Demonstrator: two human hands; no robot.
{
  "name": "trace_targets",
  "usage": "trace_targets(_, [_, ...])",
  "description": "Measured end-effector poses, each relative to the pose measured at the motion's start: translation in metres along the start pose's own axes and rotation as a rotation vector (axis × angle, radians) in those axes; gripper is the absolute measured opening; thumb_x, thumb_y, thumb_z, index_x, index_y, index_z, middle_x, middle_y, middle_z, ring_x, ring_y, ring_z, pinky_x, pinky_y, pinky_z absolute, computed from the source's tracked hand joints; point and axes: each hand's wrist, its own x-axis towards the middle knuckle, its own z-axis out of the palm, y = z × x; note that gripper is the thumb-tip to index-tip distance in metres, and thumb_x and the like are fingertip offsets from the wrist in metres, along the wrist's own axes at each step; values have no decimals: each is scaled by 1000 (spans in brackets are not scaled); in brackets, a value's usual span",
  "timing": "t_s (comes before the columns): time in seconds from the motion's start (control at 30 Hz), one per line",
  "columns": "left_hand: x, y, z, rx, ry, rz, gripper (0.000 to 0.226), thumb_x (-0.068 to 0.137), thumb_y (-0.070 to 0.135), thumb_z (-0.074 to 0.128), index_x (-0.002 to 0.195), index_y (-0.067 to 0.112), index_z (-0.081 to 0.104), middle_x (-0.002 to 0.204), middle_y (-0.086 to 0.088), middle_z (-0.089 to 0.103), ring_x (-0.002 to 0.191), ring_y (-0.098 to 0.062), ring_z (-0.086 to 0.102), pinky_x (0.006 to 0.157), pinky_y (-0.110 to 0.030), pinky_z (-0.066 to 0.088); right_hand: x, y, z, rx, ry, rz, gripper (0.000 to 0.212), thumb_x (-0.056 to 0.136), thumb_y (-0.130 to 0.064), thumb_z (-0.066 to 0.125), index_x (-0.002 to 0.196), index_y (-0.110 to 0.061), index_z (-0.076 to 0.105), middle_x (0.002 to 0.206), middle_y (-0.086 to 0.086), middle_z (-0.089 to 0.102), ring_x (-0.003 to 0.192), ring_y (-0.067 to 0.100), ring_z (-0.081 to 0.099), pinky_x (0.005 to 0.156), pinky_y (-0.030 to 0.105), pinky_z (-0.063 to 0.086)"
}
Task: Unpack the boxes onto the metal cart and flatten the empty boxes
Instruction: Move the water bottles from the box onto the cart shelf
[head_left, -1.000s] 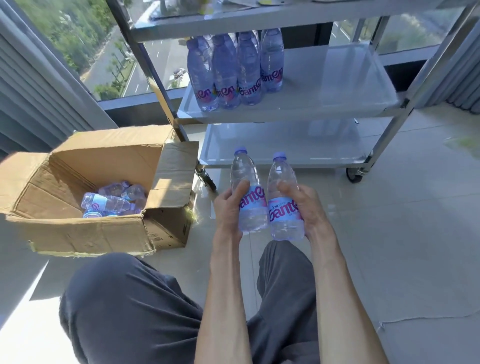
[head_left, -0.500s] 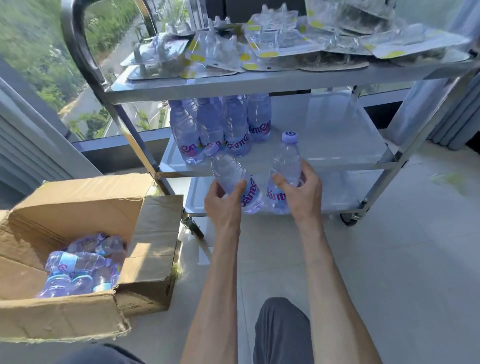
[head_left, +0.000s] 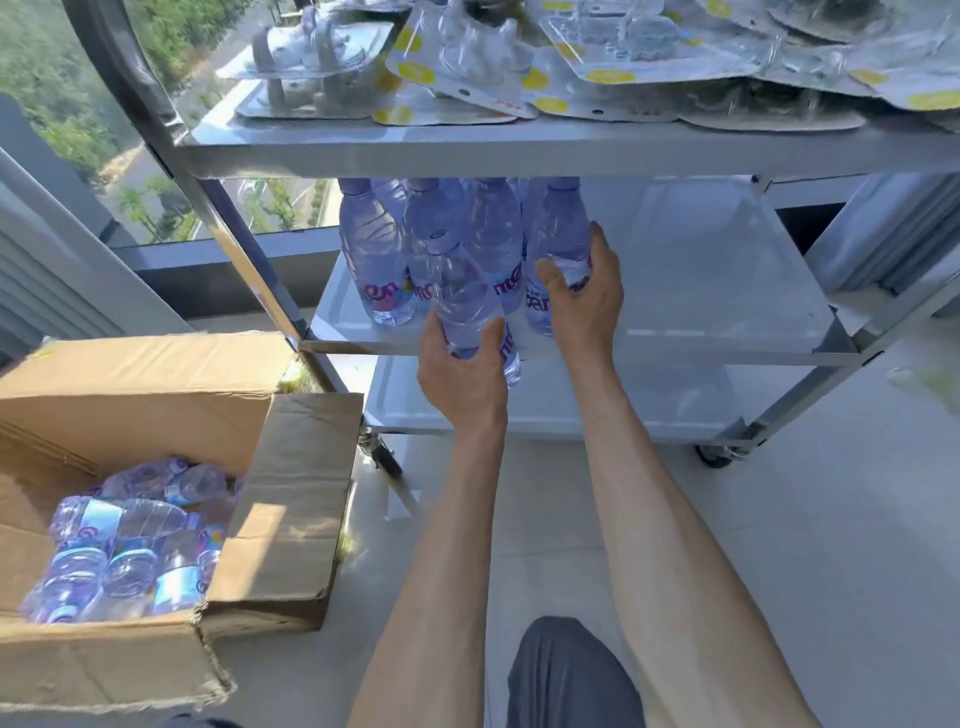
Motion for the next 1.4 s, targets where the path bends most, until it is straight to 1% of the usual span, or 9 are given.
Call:
trace_targets(0.1, [1, -2, 2, 33, -4, 50, 59, 72, 45, 76, 126, 25, 62, 116, 12, 68, 109, -9, 63, 90, -42, 53, -4, 12, -2, -74, -13, -14, 81, 79, -13, 77, 150, -14, 37, 130, 2, 51, 116, 9, 52, 92, 1, 37])
trace_targets(0.17, [0, -5, 2, 28, -9, 71, 61, 73, 45, 76, 128, 24, 61, 117, 11, 67, 109, -10, 63, 91, -43, 53, -6, 20, -5, -94, -25, 7, 88, 74, -11, 80, 150, -12, 35, 136, 2, 52, 123, 13, 53, 102, 16, 42])
trace_targets(0.23, [-1, -6, 3, 16, -4, 72, 64, 73, 47, 75, 130, 24, 60, 119, 9, 67, 111, -12, 62, 92, -43, 53, -2, 24, -5, -119, -36, 9, 81, 71, -13, 83, 143, -12, 45, 133, 4, 56, 123, 19, 55, 102, 29, 46])
trace_targets(0.4, [-3, -5, 5, -3, 16, 33, 62, 70, 44, 75, 127, 25, 61, 116, 11, 67, 108, -10, 63, 91, -43, 54, 5, 23, 11, -131, 11, 14, 62, 70, -16, 82, 125, -11, 54, 119, 4, 59, 108, 20, 58, 94, 38, 50])
trace_targets(0.67, [-4, -24, 1, -48, -71, -14, 64, 67, 38, 79, 127, 27, 62, 110, 11, 68, 105, -13, 64, 89, -46, 55, 10, 38, 19, -118, 42, -29, 73, 74, -26, 78, 140, -15, 48, 132, 1, 60, 121, 17, 57, 102, 36, 47])
trace_targets(0.87, [-1, -31, 6, -60, -64, -8, 64, 68, 36, 80, 129, 27, 61, 113, 14, 67, 108, -13, 63, 91, -46, 54, 19, 49, 16, -159, -73, 16, 91, 71, -20, 77, 150, -28, 33, 138, -11, 57, 122, 10, 58, 102, 35, 48])
trace_targets(1.13, [-2, -35, 11, -61, -74, -9, 65, 68, 38, 80, 129, 29, 60, 112, 14, 67, 107, -13, 63, 92, -46, 54, 30, 53, 20, -472, -76, 49, 93, 84, -37, 72, 156, -34, 13, 133, -3, 62, 116, 32, 60, 90, 42, 50])
trace_targets(1.27, [-6, -31, 12, -59, -81, -11, 64, 69, 38, 79, 129, 29, 60, 112, 15, 66, 107, -10, 63, 92, -45, 55, 28, 54, 27, -514, -40, 116, 86, 88, -42, 69, 156, -29, 18, 130, 3, 63, 113, 33, 60, 88, 41, 49])
trace_targets(1.4, [-8, -19, 9, -73, -120, 20, 60, 70, 35, 79, 126, 28, 62, 113, 11, 68, 107, -15, 64, 91, -46, 55, 33, 55, 25, -401, -73, 190, 76, 83, -41, 73, 147, -21, 37, 132, 4, 61, 117, 29, 59, 94, 42, 50])
